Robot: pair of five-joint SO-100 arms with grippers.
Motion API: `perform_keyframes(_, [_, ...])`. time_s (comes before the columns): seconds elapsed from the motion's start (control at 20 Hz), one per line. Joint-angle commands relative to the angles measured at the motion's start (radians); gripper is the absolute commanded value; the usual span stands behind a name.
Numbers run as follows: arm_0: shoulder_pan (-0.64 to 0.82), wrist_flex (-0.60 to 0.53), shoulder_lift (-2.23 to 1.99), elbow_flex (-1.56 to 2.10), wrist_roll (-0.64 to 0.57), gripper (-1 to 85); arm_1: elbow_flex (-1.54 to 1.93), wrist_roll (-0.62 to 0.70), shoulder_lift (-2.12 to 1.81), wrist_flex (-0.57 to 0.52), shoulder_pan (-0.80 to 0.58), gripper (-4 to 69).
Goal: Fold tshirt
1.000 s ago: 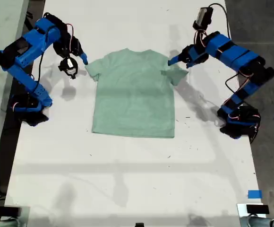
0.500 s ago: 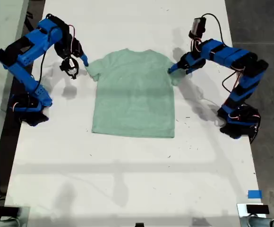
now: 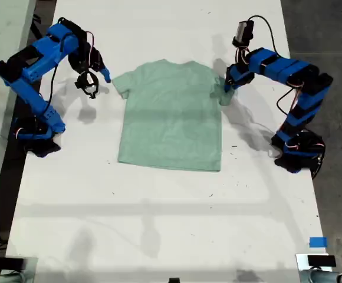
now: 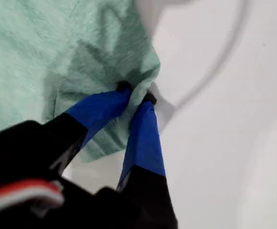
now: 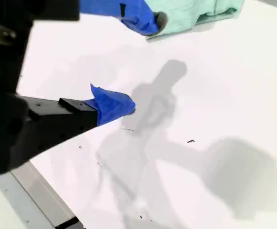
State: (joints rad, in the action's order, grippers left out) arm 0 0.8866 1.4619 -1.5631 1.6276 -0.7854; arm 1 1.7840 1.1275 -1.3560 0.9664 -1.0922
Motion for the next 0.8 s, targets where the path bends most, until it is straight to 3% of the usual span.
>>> perform_keyframes(0.0, [-0.006, 0.000, -0.008, -0.067, 0.002, 19.8, -0.026, 0.015, -0.012, 0.017, 0.018, 1.0])
perform_keyframes(0.35, [-0.015, -0.002, -0.008, -0.067, 0.008, 19.8, -0.201, -0.031, -0.161, 0.236, 0.077, -1.6])
perform_keyframes(0.75, [-0.029, -0.005, -0.005, -0.064, 0.014, 19.9, -0.545, -0.252, -0.086, 0.385, 0.249, -1.6])
